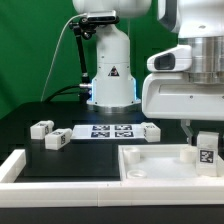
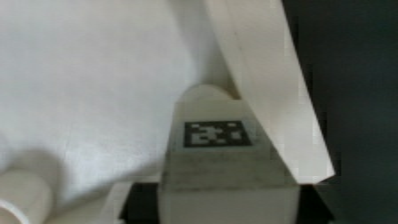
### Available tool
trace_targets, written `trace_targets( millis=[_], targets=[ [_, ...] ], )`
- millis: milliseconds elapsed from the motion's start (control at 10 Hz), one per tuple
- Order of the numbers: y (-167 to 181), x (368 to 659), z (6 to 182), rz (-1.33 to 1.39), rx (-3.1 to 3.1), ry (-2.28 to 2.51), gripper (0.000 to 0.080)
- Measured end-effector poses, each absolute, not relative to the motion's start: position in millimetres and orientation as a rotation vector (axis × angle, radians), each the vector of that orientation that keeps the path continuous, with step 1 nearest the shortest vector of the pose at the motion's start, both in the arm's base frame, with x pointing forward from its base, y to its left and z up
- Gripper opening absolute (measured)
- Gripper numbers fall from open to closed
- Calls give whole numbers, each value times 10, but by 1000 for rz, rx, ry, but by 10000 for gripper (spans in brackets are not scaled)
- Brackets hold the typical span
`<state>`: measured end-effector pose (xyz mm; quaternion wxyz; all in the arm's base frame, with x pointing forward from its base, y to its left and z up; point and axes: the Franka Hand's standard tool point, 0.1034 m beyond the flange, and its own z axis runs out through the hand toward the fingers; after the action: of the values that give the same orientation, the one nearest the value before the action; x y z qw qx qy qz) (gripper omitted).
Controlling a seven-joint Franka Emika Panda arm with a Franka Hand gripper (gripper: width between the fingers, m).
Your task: Assemble one leg
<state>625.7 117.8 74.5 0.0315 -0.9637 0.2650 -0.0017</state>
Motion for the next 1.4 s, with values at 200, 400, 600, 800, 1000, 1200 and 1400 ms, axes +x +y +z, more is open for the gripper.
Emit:
trace_targets(
  millis=[200,400,600,800,1000,1200,1400],
  targets=[
    [1176,6247,739,-30,-2842,1166,290],
    [1168,6243,739,-28,-2666,1509,290],
    [1160,6237,741,-1,-2428,1849,290],
    [1161,6234,737,10,-2225,2079,290],
    [1167,6234,738,36,-2063,2228,290],
    [1167,6237,740,50,-1939,2337,290],
    [1177,6232,732,56,-1920,2352,344]
  ],
)
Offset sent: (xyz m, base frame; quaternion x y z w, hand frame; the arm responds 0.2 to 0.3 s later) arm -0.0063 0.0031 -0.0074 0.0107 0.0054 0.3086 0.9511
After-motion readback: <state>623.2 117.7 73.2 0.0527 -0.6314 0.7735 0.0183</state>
